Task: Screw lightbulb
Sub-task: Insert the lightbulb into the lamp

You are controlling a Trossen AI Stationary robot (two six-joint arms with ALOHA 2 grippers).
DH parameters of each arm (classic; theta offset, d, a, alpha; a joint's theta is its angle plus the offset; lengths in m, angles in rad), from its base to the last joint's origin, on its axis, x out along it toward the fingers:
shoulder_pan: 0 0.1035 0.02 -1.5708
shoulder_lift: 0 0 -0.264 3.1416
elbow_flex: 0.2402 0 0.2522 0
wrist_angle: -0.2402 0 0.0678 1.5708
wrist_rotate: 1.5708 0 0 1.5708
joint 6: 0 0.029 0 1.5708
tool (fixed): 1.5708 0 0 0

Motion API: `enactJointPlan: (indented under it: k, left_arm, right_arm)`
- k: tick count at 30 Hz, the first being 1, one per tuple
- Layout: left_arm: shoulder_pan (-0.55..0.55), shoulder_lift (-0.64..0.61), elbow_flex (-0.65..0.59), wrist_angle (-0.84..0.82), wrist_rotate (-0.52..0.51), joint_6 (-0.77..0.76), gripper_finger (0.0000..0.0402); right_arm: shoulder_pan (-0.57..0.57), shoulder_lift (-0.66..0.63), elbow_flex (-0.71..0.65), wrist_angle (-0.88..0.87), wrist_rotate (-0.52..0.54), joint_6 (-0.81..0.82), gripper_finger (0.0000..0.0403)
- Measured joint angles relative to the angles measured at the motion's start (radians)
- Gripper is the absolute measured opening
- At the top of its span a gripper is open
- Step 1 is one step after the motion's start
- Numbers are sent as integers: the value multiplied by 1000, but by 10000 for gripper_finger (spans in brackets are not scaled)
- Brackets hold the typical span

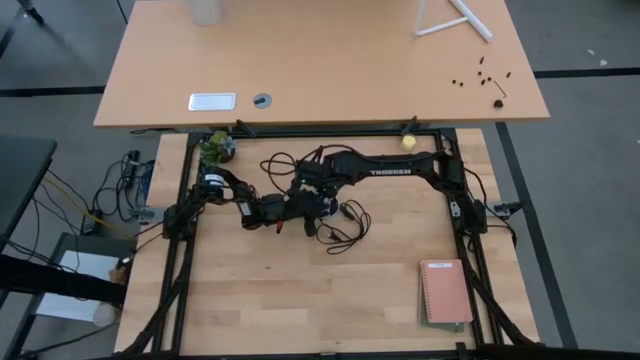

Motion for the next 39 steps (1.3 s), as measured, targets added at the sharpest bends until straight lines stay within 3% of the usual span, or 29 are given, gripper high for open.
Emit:
enactJointPlan:
  k: [6, 13, 22, 30, 34, 39]
  left_arm:
    - [0, -2, 1, -1, 0, -1, 190]
    - [0, -2, 1, -5, 0, -2, 190]
    - [0, -2, 1, -11, 1, -4, 190]
    - [0, -2, 1, -13, 2, -4, 190]
    - [0, -2, 1, -13, 3, -4, 190]
    - [0, -2, 1, -14, 4, -9, 190]
  right_arm:
    - [0, 3, -1, 7, 29, 43, 285]
    - [0, 1, -1, 3, 28, -79, 329]
    - [5, -3, 120, -186, 10, -189, 364]
    - [-1, -6, 195, -218, -17, -466, 363]
    - [-32, 0, 195, -242, -98, -530, 369]
    - [-52, 0, 195, -279, -102, -617, 383]
